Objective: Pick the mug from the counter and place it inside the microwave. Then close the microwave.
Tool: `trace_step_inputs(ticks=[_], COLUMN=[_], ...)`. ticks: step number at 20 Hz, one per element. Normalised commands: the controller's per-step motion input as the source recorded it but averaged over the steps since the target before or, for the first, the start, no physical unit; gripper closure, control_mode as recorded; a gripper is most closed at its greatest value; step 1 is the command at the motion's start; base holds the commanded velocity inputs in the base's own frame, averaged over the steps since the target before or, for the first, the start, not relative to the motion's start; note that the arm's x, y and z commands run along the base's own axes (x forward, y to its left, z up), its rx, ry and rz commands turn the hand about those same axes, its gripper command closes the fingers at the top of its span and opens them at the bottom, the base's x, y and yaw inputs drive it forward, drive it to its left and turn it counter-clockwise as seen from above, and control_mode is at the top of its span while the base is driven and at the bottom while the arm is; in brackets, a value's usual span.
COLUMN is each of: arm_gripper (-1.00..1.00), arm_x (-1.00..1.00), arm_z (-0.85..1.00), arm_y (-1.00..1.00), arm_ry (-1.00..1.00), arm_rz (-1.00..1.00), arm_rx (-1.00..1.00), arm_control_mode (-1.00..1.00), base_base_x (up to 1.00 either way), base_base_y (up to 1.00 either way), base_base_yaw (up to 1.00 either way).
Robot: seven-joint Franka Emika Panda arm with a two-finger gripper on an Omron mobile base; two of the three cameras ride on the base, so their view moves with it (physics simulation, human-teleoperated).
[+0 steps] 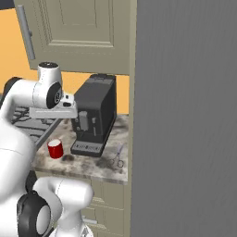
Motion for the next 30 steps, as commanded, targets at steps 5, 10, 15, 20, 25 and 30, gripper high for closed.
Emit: trace_step_inputs(ticks=[5, 10, 15, 20, 25, 30], arm_gripper=[-1.00, -1.00, -1.00, -1.00, -1.00, -1.00], arm_x=[0.00, 0.17, 0.11, 0.02, 0.16, 0.19], arm_z=[-0.18, -0.32, -0.42, -0.43, -0.53, -0.42], arm_y=[0.61, 0.30, 0.03, 0.00, 0.00, 0.03], arm_ry=[0.10, 0.12, 0.05, 0.00, 0.00, 0.00], arm_rz=[0.13, 0.05, 0.00, 0.00, 0.00, 0.00], arm_rx=[-0.01, 0.00, 0.00, -0.01, -0.04, -0.05], arm_control_mode=[-1.00, -1.00, -1.00, -1.00, -1.00, -1.00], base_base_x=[0.00, 0.00, 0.00, 0.00, 0.00, 0.00], base_base_y=[0.00, 0.00, 0.00, 0.00, 0.00, 0.00], base_base_yaw=[0.00, 0.00, 0.00, 0.00, 0.00, 0.00])
